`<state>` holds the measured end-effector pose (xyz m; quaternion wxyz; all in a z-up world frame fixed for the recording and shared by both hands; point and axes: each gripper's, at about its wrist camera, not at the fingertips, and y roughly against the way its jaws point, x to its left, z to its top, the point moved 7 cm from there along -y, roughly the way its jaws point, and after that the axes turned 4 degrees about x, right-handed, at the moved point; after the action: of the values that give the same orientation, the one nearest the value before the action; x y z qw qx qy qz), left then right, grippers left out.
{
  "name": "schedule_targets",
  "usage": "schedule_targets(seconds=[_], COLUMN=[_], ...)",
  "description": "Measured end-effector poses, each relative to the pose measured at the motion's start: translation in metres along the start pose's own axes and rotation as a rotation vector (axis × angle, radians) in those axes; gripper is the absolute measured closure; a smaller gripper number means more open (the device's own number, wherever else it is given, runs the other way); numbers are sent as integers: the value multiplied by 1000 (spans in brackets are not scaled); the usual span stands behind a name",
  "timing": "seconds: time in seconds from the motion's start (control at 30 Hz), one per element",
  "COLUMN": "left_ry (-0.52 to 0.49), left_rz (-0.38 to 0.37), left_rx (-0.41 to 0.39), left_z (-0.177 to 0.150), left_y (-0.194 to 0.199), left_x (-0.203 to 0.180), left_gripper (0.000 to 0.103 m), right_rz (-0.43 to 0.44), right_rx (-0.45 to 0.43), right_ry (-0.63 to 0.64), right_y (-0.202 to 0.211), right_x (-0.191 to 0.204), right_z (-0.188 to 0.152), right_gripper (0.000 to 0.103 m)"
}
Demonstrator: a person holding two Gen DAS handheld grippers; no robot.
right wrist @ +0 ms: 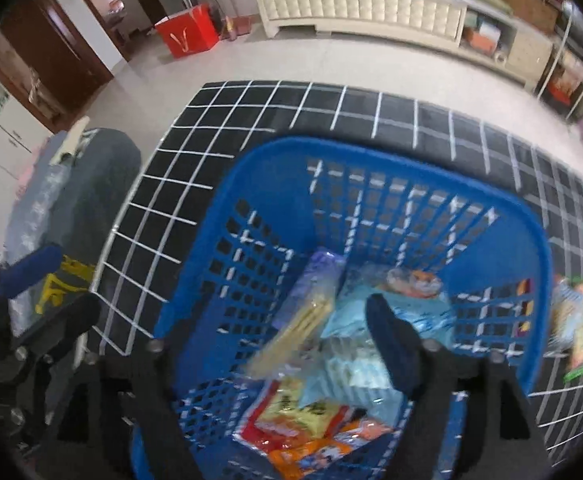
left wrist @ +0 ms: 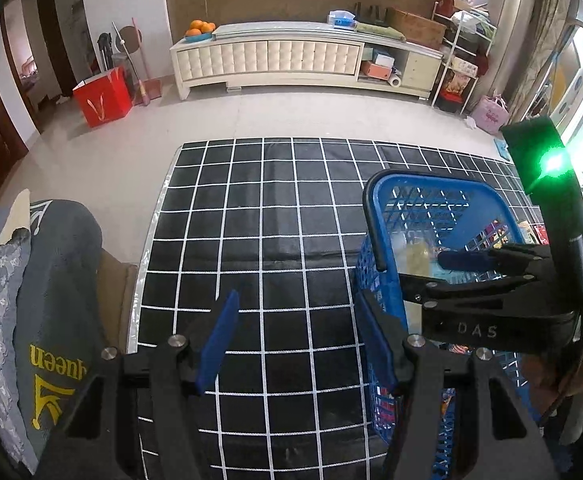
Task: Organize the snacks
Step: 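Release the gum from the left tool while the right tool drops the crackers in, then move both open tools back over the remaining snacks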
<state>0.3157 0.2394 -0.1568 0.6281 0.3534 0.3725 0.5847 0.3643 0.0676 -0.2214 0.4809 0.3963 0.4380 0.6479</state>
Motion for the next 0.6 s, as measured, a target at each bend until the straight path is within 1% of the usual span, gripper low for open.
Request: schedule_targets(seconds=[0.1,0.27,0.47,0.6], left_ry=[-1,-16,-42,-52], left_rz=[1,8,14,10], left_rx=[1,-4,-36,-56], left_z=[-2,-5,-6,-5], left_y=[2,12,38,56], left_x=[-2,-12,-35,-53], left_gripper=[45,45,45,45], right_rz=[11,9,13,18], right_rx=[-11,-54,-112,-131], right_ry=[1,20,8,-11], right_y=[10,39,79,104], right_x=[-2,-5,-22,-42], right_z=[-3,-9,-21,-37], right_gripper=[18,18,18,18])
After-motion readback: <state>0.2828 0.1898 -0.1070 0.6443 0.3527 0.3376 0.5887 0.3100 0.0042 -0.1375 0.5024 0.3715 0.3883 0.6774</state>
